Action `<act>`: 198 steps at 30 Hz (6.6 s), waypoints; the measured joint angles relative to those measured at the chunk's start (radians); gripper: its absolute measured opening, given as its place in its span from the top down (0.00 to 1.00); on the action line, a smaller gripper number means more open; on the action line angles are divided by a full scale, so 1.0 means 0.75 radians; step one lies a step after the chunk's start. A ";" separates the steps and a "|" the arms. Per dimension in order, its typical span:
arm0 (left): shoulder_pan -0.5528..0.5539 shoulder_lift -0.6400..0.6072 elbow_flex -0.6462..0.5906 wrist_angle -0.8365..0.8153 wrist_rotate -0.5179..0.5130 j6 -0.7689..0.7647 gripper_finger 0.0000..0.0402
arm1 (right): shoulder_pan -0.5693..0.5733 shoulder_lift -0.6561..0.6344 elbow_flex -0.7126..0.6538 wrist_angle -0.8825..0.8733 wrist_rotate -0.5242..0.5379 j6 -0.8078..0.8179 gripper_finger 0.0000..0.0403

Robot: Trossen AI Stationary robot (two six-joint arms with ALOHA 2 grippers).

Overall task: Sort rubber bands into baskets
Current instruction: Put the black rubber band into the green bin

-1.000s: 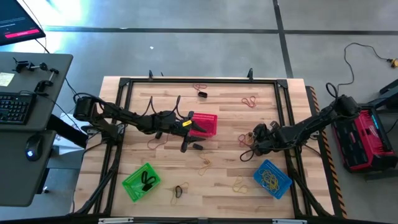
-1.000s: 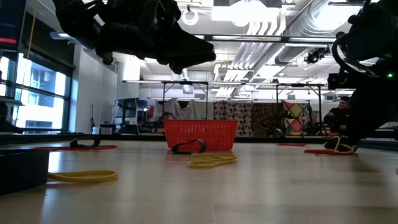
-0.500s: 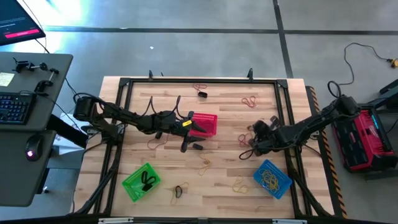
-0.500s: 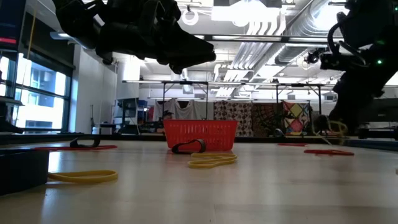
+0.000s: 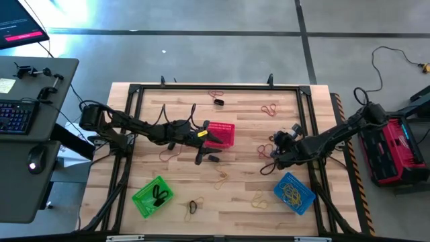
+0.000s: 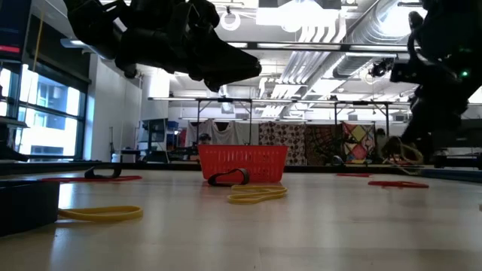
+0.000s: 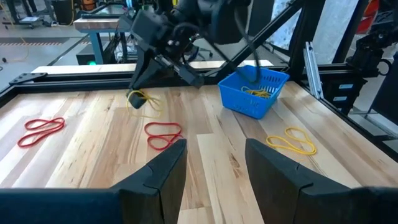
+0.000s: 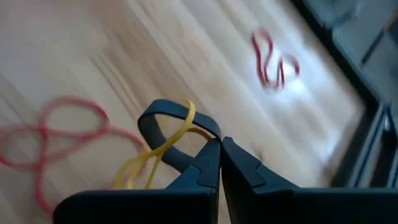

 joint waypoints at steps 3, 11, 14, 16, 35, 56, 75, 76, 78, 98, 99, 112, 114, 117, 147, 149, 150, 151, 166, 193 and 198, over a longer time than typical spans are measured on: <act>0.000 0.000 0.000 0.000 0.000 -0.001 0.61 | -0.026 0.006 0.000 -0.113 -0.039 0.105 1.00; -0.009 0.000 0.000 0.001 0.000 0.000 0.61 | -0.051 0.076 0.000 -0.281 0.103 0.274 1.00; -0.009 0.000 0.000 0.001 0.000 0.000 0.61 | -0.054 0.121 0.000 -0.282 0.085 0.278 1.00; -0.009 0.000 0.000 0.001 0.000 0.000 0.61 | -0.071 0.154 0.001 -0.299 0.010 0.301 1.00; -0.009 0.000 0.000 0.003 0.000 0.010 0.61 | -0.175 0.461 0.001 -0.389 -0.046 0.553 1.00; -0.009 0.000 0.000 0.002 0.000 0.010 0.61 | -0.142 0.711 0.337 -0.805 0.466 0.681 1.00; -0.008 0.000 0.000 0.000 0.000 0.010 0.61 | 0.203 0.710 0.214 -0.788 0.714 1.221 1.00; -0.008 0.000 0.000 0.000 0.000 0.011 0.61 | 0.213 0.710 0.203 -0.773 0.733 1.226 1.00; -0.009 0.000 0.000 0.000 0.000 0.011 0.61 | 0.226 0.709 0.184 -0.732 0.771 1.213 1.00; -0.014 0.000 0.000 -0.005 -0.040 0.007 0.61 | 0.309 0.708 0.168 -0.538 0.772 1.386 1.00; -0.019 0.001 0.000 -0.013 -0.051 0.026 0.61 | 0.317 0.708 0.168 -0.504 0.771 1.382 1.00; -0.095 0.002 0.000 -0.037 -0.247 0.145 0.61 | 0.291 0.708 0.290 -0.358 0.684 0.993 1.00; -0.093 0.002 0.000 -0.037 -0.248 0.136 0.61 | 0.277 0.708 0.319 -0.358 0.672 0.929 1.00; -0.093 0.002 0.000 -0.038 -0.248 0.130 0.61 | 0.263 0.708 0.364 -0.355 0.669 0.839 1.00; -0.235 0.002 0.000 -0.302 -0.545 0.301 0.61 | -0.097 0.708 0.648 0.692 -0.067 -0.786 1.00; -0.259 0.002 0.000 -0.313 -0.640 0.291 0.61 | -0.114 0.708 0.648 0.749 -0.073 -0.781 1.00; -0.271 0.002 0.000 -0.313 -0.690 0.291 0.61 | -0.123 0.708 0.647 0.778 -0.081 -0.779 1.00; -0.281 0.002 0.000 -0.310 -0.729 0.291 0.61 | -0.127 0.708 0.647 0.806 -0.086 -0.779 1.00; -0.308 0.091 0.083 -0.297 -0.789 0.218 0.61 | -0.134 0.708 0.646 0.992 -0.110 -0.846 1.00; -0.348 0.162 0.130 -0.327 -0.904 0.209 0.99 | -0.134 0.708 0.646 1.017 -0.085 -0.851 1.00; -0.356 0.162 0.130 -0.327 -0.906 0.230 1.00 | -0.133 0.708 0.646 1.017 -0.076 -0.848 1.00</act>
